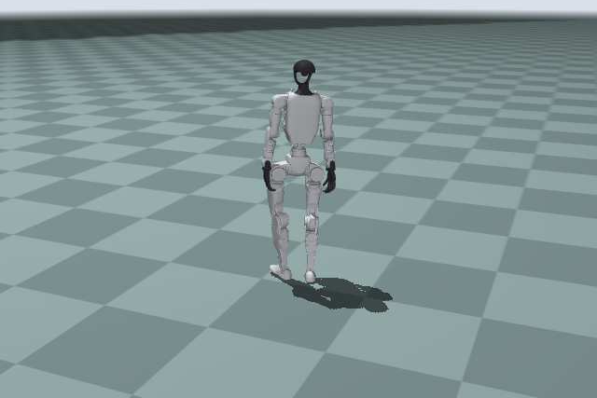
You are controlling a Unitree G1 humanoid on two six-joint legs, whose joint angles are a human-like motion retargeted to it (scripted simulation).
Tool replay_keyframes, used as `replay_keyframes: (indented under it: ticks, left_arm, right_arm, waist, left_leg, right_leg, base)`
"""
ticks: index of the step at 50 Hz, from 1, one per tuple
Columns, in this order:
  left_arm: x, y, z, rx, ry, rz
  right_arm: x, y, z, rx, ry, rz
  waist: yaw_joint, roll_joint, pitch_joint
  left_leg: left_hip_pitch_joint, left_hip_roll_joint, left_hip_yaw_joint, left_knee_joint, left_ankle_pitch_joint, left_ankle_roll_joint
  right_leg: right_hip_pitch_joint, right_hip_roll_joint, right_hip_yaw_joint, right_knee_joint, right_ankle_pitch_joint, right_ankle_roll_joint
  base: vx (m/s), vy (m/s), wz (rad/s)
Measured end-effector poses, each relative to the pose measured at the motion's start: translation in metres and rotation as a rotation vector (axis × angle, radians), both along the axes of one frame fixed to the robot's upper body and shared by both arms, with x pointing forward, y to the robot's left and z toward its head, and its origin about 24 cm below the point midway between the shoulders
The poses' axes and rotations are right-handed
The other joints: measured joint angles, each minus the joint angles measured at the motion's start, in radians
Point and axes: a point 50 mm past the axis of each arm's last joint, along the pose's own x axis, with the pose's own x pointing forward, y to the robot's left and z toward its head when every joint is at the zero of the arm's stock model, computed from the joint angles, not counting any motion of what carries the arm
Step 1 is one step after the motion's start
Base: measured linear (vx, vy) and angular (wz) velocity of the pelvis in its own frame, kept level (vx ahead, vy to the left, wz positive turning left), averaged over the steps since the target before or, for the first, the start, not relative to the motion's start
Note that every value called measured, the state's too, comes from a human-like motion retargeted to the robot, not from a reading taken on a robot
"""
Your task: In place motions
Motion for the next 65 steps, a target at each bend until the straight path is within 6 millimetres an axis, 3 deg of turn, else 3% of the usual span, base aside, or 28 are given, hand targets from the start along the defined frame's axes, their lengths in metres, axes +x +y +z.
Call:
replay_keyframes:
  ticks: [8, 13, 18, 23, 26, 30, 37, 42, 45, 47, 49, 53, 55, 57, 59, 63, 65]
  left_arm:
    - [0.006, -0.002, 0.001, -0.043, 0.003, 0.068]
    - [0.003, 0.003, 0.001, -0.024, 0.025, 0.024]
    - [0.007, 0.007, 0.002, -0.018, 0.011, 0.04]
    - [0.012, 0.011, 0.002, 0.001, -0.013, 0.08]
    - [0.014, 0.014, 0.003, 0.018, -0.023, 0.094]
    - [0.02, 0.015, 0.003, 0.013, -0.038, 0.1]
    - [0.046, 0.014, 0.005, -0.003, -0.146, 0.085]
    - [0.064, 0.011, 0.006, 0.049, -0.235, 0.07]
    - [0.065, 0.008, 0.005, 0.058, -0.248, 0.095]
    - [0.06, 0.008, 0.005, 0.05, -0.232, 0.104]
    - [0.053, 0.01, 0.004, 0.051, -0.207, 0.106]
    - [0.039, 0.019, 0.004, 0.078, -0.157, 0.133]
    - [0.032, 0.024, 0.004, 0.097, -0.134, 0.171]
    - [0.022, 0.03, 0.004, 0.122, -0.107, 0.226]
    - [0.012, 0.035, 0.005, 0.152, -0.078, 0.288]
    - [-0.013, 0.041, 0.006, 0.211, -0.008, 0.417]
    - [-0.025, 0.04, 0.007, 0.226, 0.03, 0.474]
  right_arm:
    - [0.061, 0.005, -0.004, 0.046, -0.185, 0.302]
    - [0.084, 0.014, -0.004, 0.073, -0.287, 0.286]
    - [0.092, 0.016, -0.003, 0.069, -0.331, 0.223]
    - [0.088, 0.008, -0.002, 0.051, -0.313, 0.182]
    - [0.078, 0.002, -0.003, 0.029, -0.281, 0.144]
    - [0.061, -0.003, -0.003, 0.012, -0.226, 0.07]
    - [0.034, -0.011, -0.001, 0.005, -0.119, -0.017]
    - [0.027, -0.021, 0.001, 0.0, -0.107, 0.043]
    - [0.021, -0.03, 0.002, -0.012, -0.087, 0.122]
    - [0.015, -0.034, 0.004, -0.022, -0.062, 0.159]
    - [0.008, -0.038, 0.005, -0.029, -0.04, 0.169]
    - [-0.001, -0.043, 0.007, -0.046, -0.021, 0.133]
    - [-0.002, -0.045, 0.008, -0.063, -0.028, 0.104]
    - [-0.003, -0.048, 0.008, -0.078, -0.035, 0.08]
    - [-0.001, -0.05, 0.009, -0.093, -0.044, 0.06]
    - [0.011, -0.054, 0.008, -0.119, -0.083, 0.051]
    - [0.022, -0.053, 0.007, -0.123, -0.123, 0.057]
  waist:
    - [-0.05, 0.024, 0.021]
    - [-0.037, 0.038, 0.004]
    - [-0.046, 0.047, 0.008]
    - [-0.086, 0.05, 0.02]
    - [-0.119, 0.049, 0.018]
    - [-0.135, 0.044, 0.018]
    - [-0.039, 0.027, 0.081]
    - [0.021, 0.043, 0.109]
    - [0.036, 0.047, 0.114]
    - [0.05, 0.042, 0.109]
    - [0.067, 0.035, 0.105]
    - [0.099, 0.013, 0.091]
    - [0.115, -0.004, 0.084]
    - [0.142, -0.031, 0.08]
    - [0.154, -0.053, 0.072]
    - [0.158, -0.09, 0.056]
    - [0.164, -0.105, 0.052]
  left_leg:
    - [0.053, -0.007, 0.015, -0.085, -0.003, 0.014]
    - [0.049, 0.008, 0.02, -0.098, -0.016, 0.008]
    - [0.023, 0.025, -0.02, -0.073, -0.026, 0.005]
    - [-0.015, 0.027, -0.117, -0.043, -0.016, -0.002]
    - [-0.051, 0.01, -0.205, -0.029, 0.003, -0.009]
    - [-0.101, -0.02, -0.318, -0.011, 0.033, -0.025]
    - [-0.132, -0.054, -0.412, 0.006, 0.077, -0.066]
    - [-0.178, -0.093, -0.524, 0.013, 0.104, -0.08]
    - [-0.199, -0.104, -0.541, -0.01, 0.068, -0.08]
    - [-0.214, -0.089, -0.468, -0.024, 0.01, -0.074]
    - [-0.22, -0.042, -0.296, -0.043, -0.047, -0.089]
    - [-0.196, 0.065, 0.183, -0.065, -0.098, -0.164]
    - [-0.16, 0.11, 0.445, -0.058, -0.088, -0.214]
    - [-0.112, 0.13, 0.655, -0.04, -0.053, -0.224]
    - [-0.081, 0.133, 0.722, -0.003, -0.033, -0.205]
    - [-0.067, 0.142, 0.639, 0.098, -0.035, -0.173]
    - [-0.033, 0.146, 0.681, 0.103, -0.029, -0.168]
  right_leg:
    - [-0.013, 0.015, 0.016, 0.044, -0.032, 0.001]
    - [-0.05, 0.024, 0.015, 0.104, -0.054, -0.003]
    - [-0.081, 0.036, 0.035, 0.173, -0.053, -0.018]
    - [-0.115, 0.095, 0.277, 0.206, -0.016, -0.048]
    - [-0.119, 0.132, 0.495, 0.195, 0.003, -0.001]
    - [-0.105, 0.118, 0.57, 0.165, 0.004, 0.073]
    - [-0.051, 0.074, 0.291, 0.143, -0.042, 0.01]
    - [-0.028, 0.046, 0.099, 0.135, -0.064, 0.011]
    - [-0.015, 0.044, -0.001, 0.139, -0.091, 0.0]
    - [-0.005, 0.029, -0.084, 0.134, -0.103, 0.005]
    - [0.013, 0.02, -0.17, 0.12, -0.113, 0.01]
    - [0.043, 0.003, -0.352, 0.081, -0.131, 0.035]
    - [0.05, -0.009, -0.438, 0.066, -0.139, 0.05]
    - [0.053, -0.029, -0.499, 0.057, -0.145, 0.061]
    - [0.054, -0.046, -0.565, 0.055, -0.153, 0.071]
    - [0.052, -0.079, -0.674, 0.06, -0.167, 0.085]
    - [0.054, -0.091, -0.716, 0.061, -0.171, 0.09]
  base:
    - [0.08, 0.06, -0.17]
    - [0.11, 0.02, -0.15]
    - [0.09, -0.01, 0.31]
    - [0.04, -0.07, 0.95]
    - [0.05, -0.11, 1.52]
    - [0.05, -0.12, 1.53]
    - [0.04, -0.06, 1.42]
    - [0.01, 0.07, 2.24]
    - [0.02, 0.2, 2.68]
    - [0.02, 0.19, 2.79]
    - [0.04, 0.23, 2.9]
    - [0.07, 0.21, 3.03]
    - [0.09, 0.28, 2.77]
    - [0.11, 0.31, 2.3]
    - [0.13, 0.26, 2.28]
    - [0.15, 0.25, 1.92]
    - [0.11, 0.2, 1.38]
